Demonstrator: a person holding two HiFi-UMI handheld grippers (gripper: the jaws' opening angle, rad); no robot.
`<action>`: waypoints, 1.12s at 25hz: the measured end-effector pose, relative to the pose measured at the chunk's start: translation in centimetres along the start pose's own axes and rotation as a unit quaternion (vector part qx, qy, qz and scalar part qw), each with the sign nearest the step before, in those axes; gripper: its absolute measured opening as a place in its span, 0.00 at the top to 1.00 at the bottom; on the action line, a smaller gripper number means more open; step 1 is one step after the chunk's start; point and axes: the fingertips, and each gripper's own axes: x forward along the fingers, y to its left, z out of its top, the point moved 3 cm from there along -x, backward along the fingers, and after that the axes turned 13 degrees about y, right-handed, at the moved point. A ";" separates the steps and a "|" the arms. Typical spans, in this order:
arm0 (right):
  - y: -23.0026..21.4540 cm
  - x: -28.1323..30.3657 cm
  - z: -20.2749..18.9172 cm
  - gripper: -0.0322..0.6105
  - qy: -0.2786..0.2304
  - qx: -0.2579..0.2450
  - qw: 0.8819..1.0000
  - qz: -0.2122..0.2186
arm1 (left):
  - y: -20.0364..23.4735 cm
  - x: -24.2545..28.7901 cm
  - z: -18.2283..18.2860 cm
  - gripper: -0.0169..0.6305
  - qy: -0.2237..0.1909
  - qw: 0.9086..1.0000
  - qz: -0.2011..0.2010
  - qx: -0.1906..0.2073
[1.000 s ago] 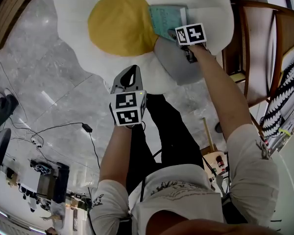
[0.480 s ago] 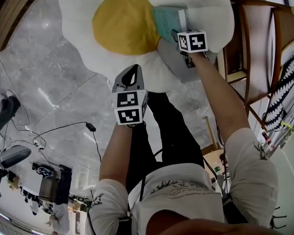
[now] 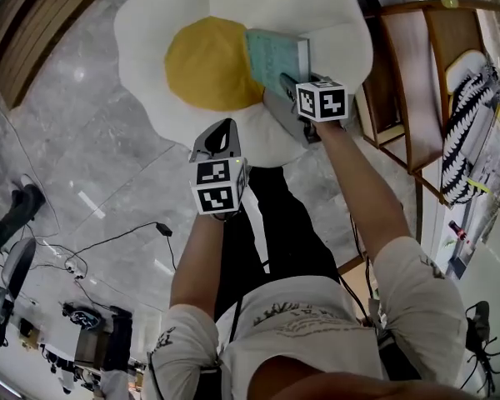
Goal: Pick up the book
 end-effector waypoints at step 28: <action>20.7 -41.8 7.7 0.68 -0.373 0.010 0.928 -0.006 | -12.8 -34.1 16.7 0.94 -0.233 0.968 -0.038 0.085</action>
